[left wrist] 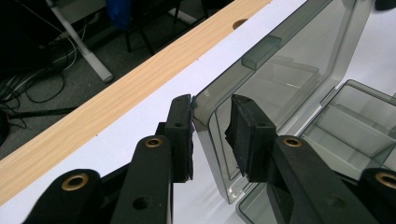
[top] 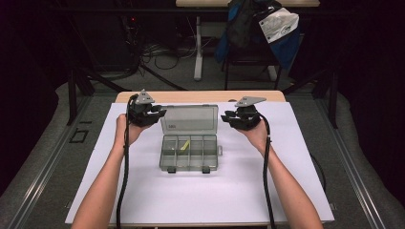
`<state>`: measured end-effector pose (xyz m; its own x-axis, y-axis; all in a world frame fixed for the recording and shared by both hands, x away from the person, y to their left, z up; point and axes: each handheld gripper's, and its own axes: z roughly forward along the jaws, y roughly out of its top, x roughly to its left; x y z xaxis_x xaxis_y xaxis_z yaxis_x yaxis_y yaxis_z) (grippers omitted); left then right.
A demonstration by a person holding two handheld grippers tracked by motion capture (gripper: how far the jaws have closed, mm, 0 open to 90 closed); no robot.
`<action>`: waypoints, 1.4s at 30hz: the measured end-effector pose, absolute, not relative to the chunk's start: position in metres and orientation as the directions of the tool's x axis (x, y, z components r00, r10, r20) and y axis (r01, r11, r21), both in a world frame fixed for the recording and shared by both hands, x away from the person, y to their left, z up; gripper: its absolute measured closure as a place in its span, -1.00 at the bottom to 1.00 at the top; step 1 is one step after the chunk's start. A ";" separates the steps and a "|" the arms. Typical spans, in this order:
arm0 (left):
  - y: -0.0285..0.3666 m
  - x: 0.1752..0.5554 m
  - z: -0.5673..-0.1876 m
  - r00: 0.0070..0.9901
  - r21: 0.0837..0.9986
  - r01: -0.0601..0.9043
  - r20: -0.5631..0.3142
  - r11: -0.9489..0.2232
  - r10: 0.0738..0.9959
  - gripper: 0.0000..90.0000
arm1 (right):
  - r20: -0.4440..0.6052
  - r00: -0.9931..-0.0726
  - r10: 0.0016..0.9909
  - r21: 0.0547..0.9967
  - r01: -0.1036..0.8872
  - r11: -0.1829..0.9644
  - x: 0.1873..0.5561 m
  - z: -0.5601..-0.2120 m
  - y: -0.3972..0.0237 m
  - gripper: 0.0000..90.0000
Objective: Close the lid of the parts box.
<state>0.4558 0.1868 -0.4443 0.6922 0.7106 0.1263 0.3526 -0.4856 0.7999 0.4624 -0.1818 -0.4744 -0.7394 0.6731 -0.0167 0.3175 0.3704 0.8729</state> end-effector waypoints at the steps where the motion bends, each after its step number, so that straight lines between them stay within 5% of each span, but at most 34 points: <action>1: 0.187 0.456 -0.444 0.693 0.800 0.353 0.125 -0.486 0.710 0.54 | -0.007 -0.749 0.662 0.874 0.317 0.369 0.461 -0.468 -0.181 0.47; 6: 0.187 0.456 -0.445 0.694 0.800 0.353 0.125 -0.486 0.709 0.54 | -0.018 -0.771 0.636 0.864 0.308 0.398 0.463 -0.450 -0.164 0.42; 18: 0.187 0.456 -0.443 0.697 0.793 0.357 0.125 -0.493 0.706 0.51 | -0.051 -0.761 0.647 0.840 0.318 0.440 0.470 -0.442 -0.145 0.67; 22: 0.184 0.454 -0.440 0.704 0.791 0.347 0.135 -0.504 0.697 0.21 | -0.072 -0.763 0.643 0.837 0.304 0.455 0.466 -0.441 -0.145 0.69; 31: 0.185 0.452 -0.437 0.701 0.778 0.332 0.175 -0.533 0.692 0.54 | -0.092 -0.759 0.644 0.836 0.293 0.464 0.461 -0.441 -0.144 0.69; 42: 0.187 0.438 -0.437 0.710 0.782 0.316 0.181 -0.537 0.681 0.57 | -0.119 -0.759 0.640 0.829 0.278 0.485 0.449 -0.439 -0.141 0.68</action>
<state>0.4376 0.1868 -0.4366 0.7095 0.6810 0.1812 0.3160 -0.5373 0.7819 0.4491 -0.1415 -0.4390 -0.7592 0.6399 -0.1192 0.2784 0.4847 0.8292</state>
